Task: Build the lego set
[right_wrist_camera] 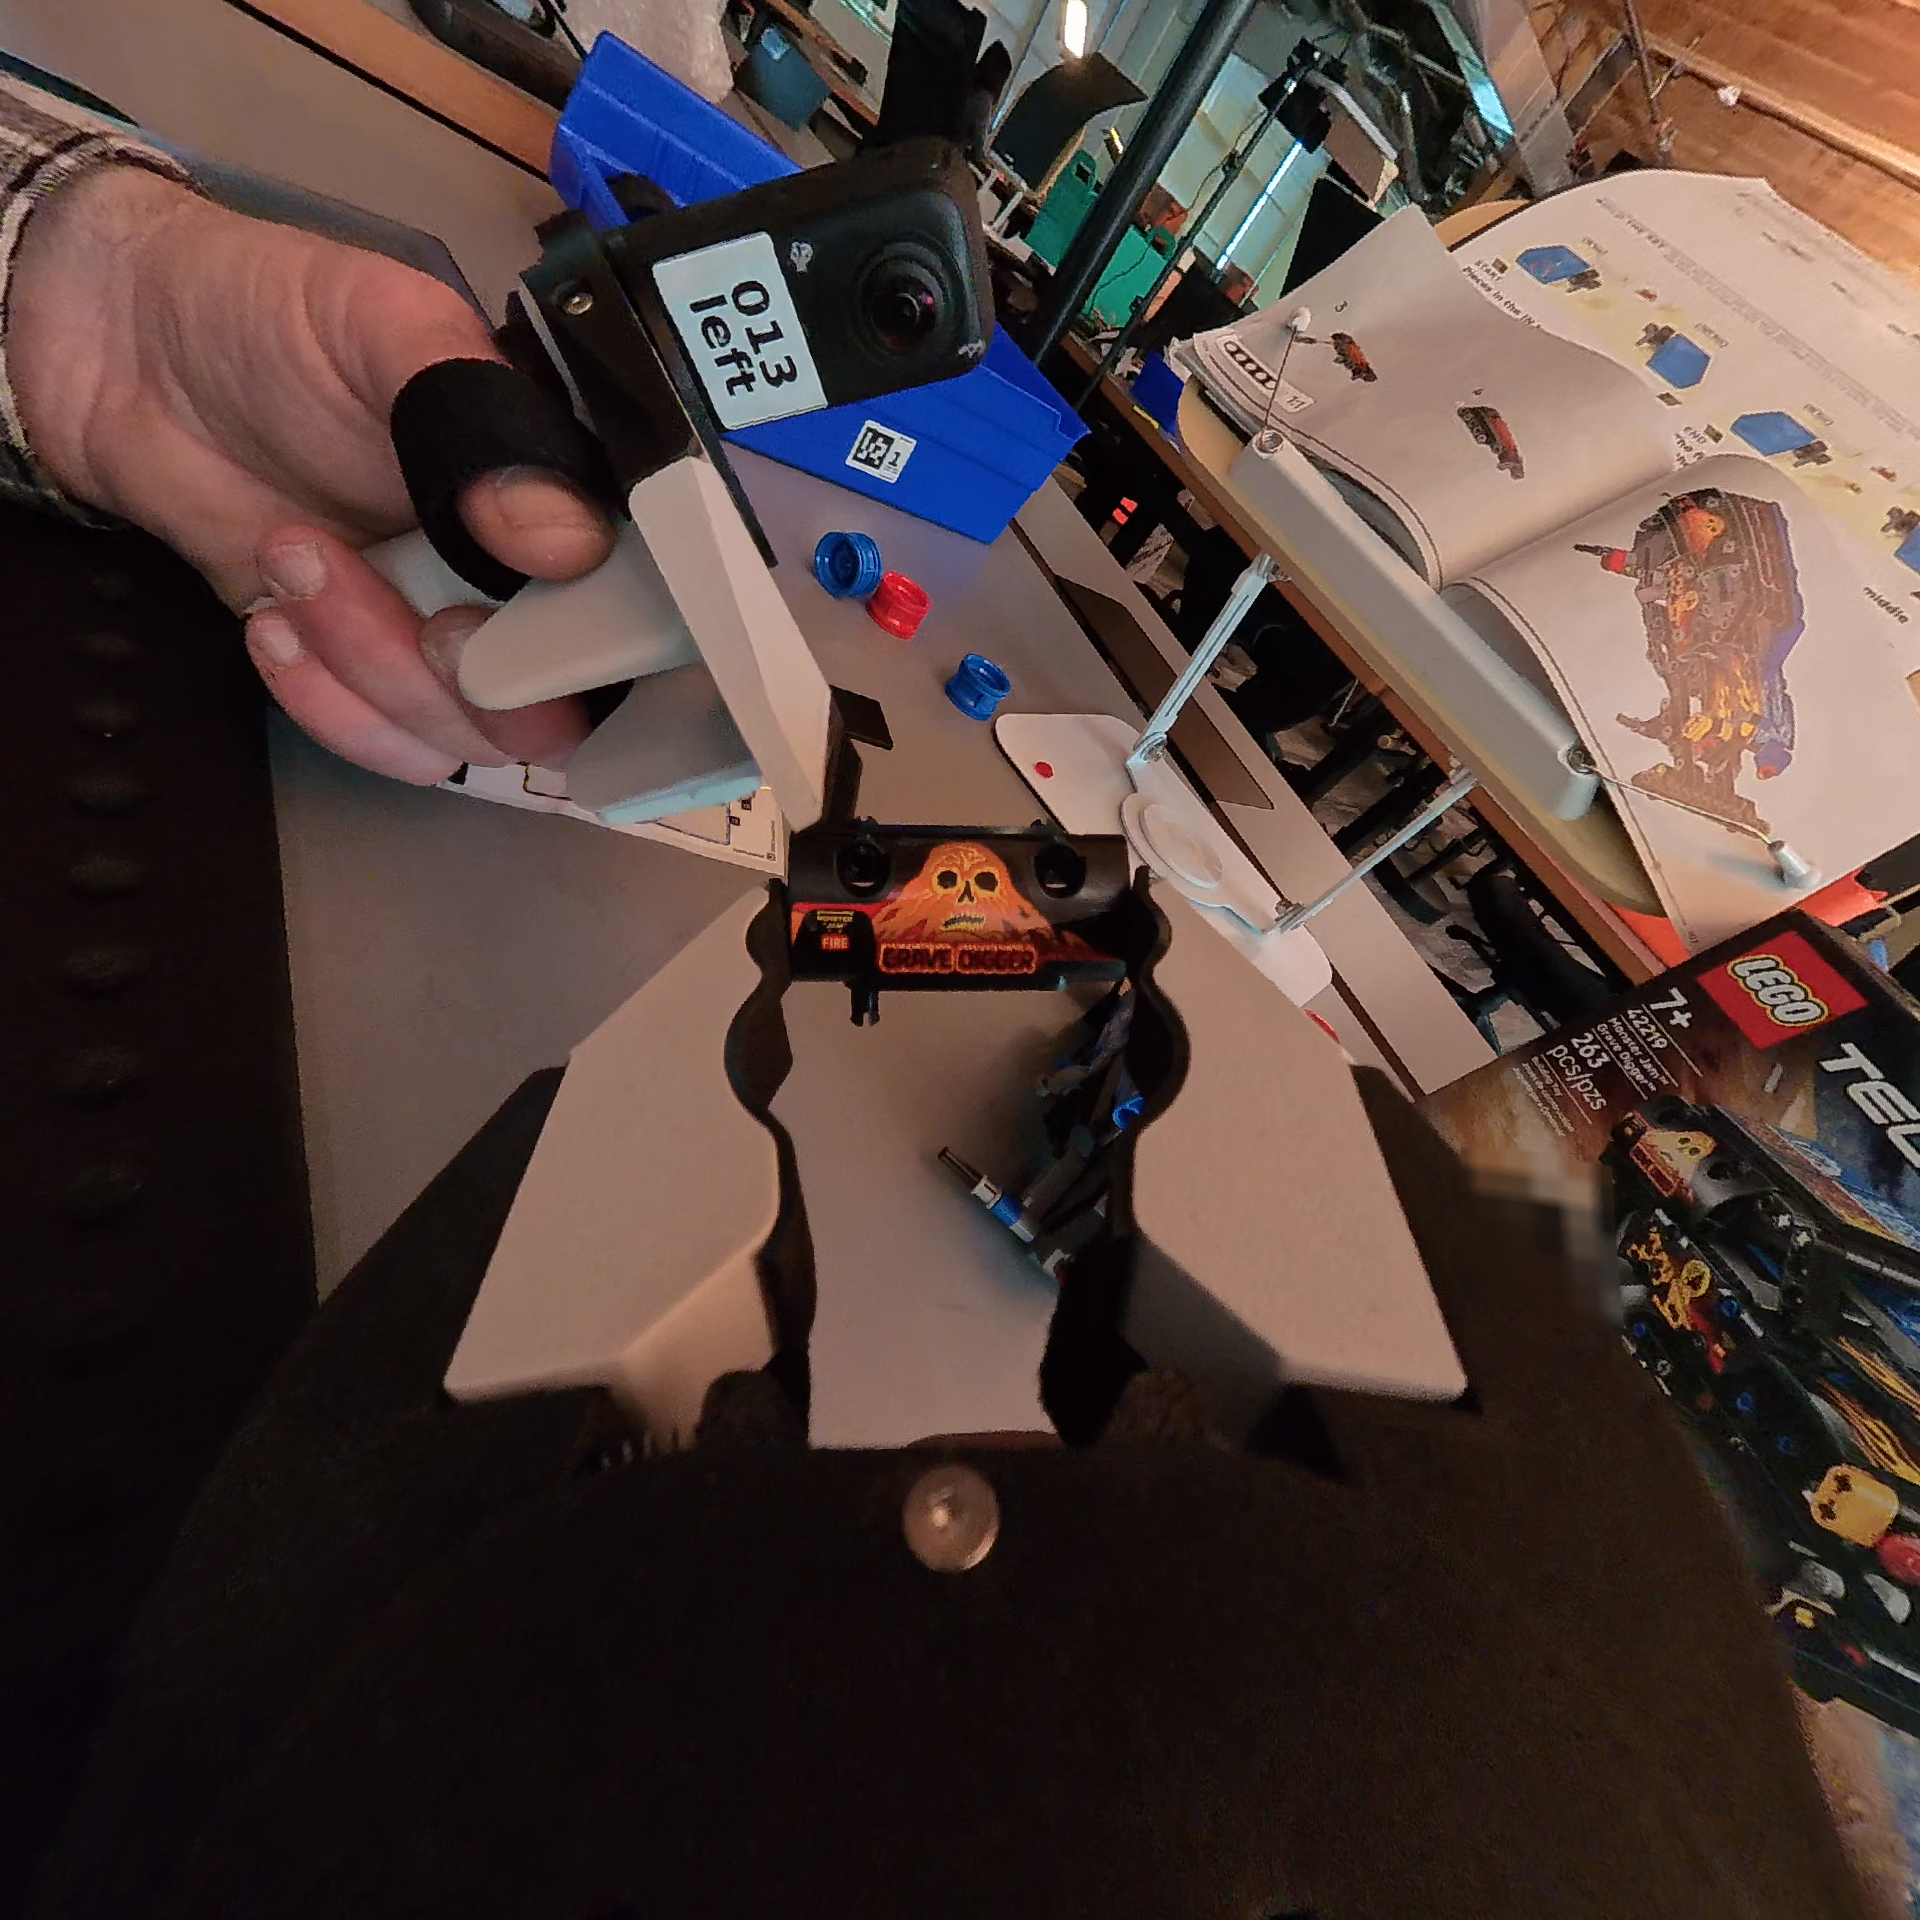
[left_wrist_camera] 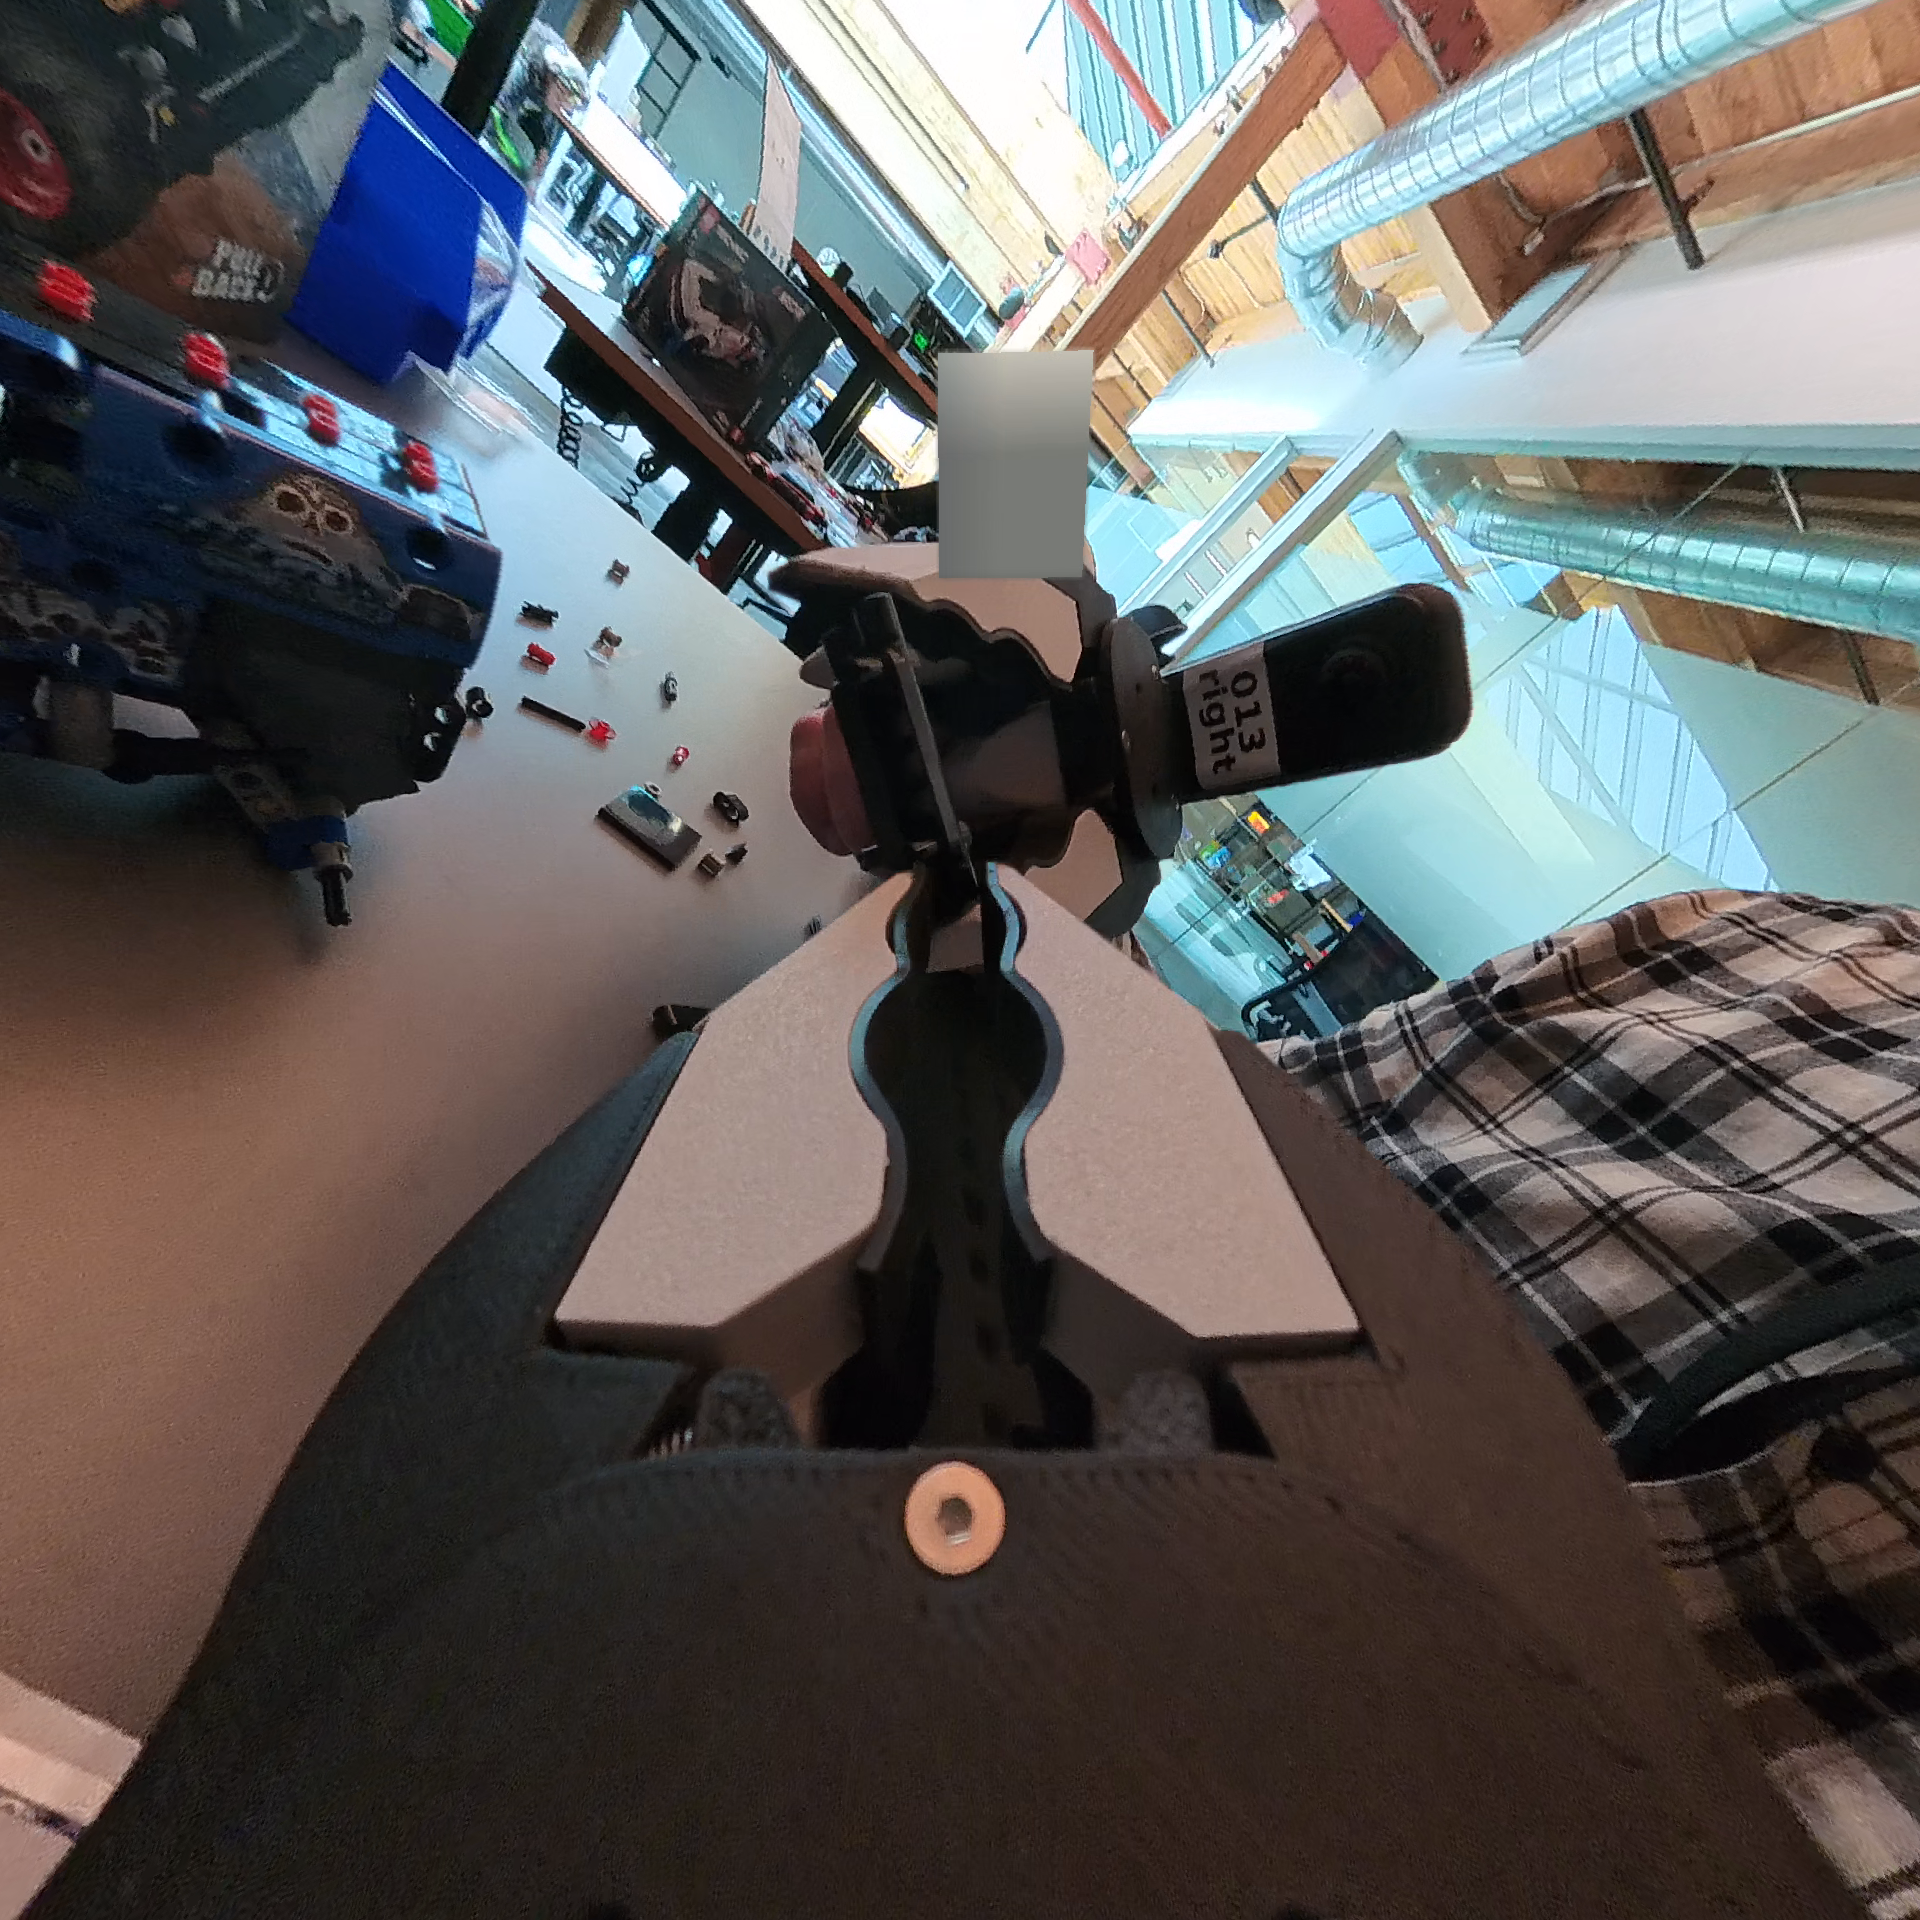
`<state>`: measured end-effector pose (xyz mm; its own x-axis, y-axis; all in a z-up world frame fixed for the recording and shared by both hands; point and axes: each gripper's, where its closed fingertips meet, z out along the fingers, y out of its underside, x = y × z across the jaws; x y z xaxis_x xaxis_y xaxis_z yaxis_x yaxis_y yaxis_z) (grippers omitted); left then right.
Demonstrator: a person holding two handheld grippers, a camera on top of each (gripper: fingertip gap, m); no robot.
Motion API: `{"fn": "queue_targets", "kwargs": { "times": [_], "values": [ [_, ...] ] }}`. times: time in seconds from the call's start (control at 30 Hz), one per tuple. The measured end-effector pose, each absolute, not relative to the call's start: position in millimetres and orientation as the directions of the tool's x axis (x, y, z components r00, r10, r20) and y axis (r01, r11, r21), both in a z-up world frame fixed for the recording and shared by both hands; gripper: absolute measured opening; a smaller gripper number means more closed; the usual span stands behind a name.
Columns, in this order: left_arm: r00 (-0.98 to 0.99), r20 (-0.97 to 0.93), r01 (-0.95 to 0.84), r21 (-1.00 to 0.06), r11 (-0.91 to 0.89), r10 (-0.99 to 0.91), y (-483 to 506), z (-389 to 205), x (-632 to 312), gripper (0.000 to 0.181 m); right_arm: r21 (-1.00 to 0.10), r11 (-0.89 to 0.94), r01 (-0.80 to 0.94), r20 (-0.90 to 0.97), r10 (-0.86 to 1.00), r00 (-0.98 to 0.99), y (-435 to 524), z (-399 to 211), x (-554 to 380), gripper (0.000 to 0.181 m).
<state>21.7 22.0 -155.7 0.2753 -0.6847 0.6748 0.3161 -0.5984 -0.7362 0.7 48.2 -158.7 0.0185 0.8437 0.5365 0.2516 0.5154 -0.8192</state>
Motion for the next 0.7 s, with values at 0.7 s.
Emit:
{"fn": "queue_targets", "kwargs": {
  "times": [0.7],
  "values": [
    [0.237,0.696,0.346,-0.712,-0.61,-0.678,22.8,-153.0,20.0,0.005,-0.839,0.488,0.24,0.508,0.861,0.026,49.5,-158.1,-0.1,0.064]
  ]
}}
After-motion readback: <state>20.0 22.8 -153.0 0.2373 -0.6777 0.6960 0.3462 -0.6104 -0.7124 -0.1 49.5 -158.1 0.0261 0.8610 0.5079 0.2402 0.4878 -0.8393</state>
